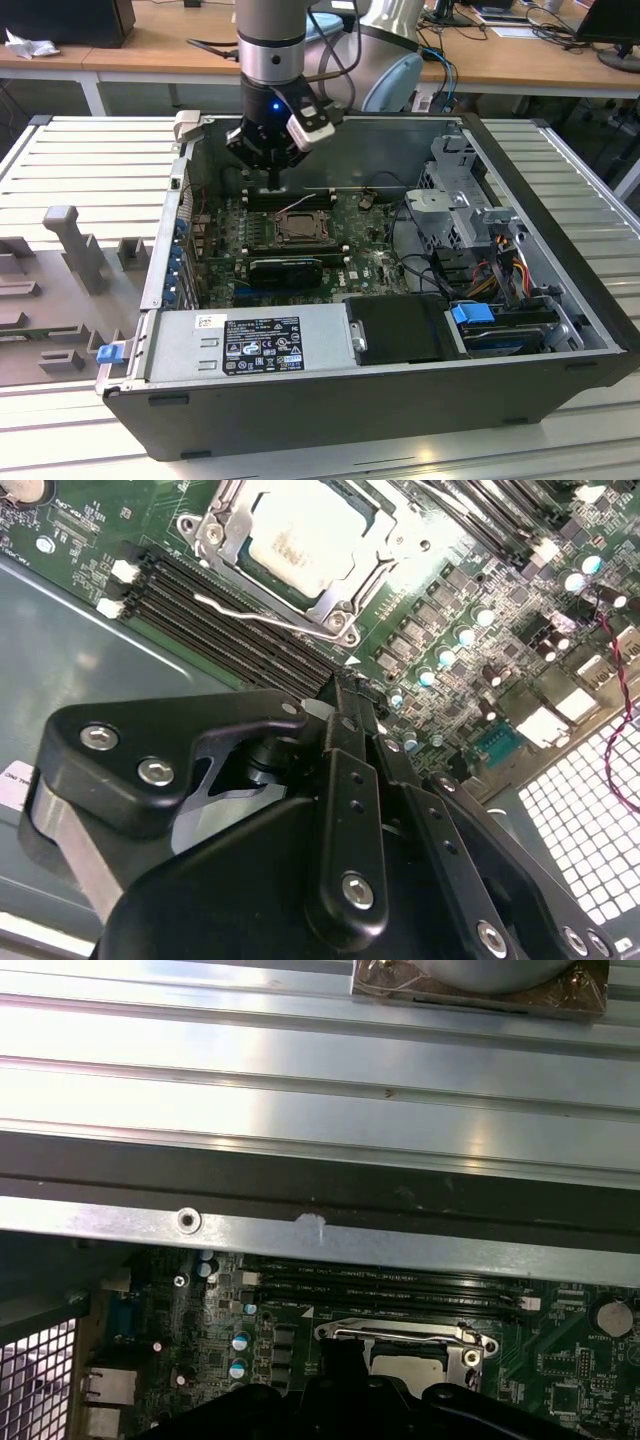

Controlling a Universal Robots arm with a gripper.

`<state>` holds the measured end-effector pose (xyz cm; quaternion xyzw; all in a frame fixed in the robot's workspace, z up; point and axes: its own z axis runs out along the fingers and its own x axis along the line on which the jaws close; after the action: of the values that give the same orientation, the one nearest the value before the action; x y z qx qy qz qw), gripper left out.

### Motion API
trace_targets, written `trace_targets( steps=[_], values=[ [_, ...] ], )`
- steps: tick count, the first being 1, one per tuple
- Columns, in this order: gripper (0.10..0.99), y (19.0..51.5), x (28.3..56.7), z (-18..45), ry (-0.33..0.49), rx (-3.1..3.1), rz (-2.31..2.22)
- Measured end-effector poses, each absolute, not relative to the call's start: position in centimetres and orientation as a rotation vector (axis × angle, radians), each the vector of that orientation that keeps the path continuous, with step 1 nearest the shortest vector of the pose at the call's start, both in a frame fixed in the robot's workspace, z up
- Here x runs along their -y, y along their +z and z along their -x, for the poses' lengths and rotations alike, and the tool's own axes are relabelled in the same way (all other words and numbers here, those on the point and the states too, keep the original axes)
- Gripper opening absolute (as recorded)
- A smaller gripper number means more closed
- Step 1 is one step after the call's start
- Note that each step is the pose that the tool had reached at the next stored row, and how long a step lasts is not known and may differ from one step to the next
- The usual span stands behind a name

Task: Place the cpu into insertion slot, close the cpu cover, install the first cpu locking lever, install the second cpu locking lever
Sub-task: 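Install the first cpu locking lever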

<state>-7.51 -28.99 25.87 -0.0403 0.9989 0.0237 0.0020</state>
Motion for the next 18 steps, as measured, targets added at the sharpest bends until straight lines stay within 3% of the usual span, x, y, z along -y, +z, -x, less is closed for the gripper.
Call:
trace_targets(
  steps=[18],
  values=[
    [0.106,25.70,28.99,6.73,0.074,-3.134,0.126]
  ],
)
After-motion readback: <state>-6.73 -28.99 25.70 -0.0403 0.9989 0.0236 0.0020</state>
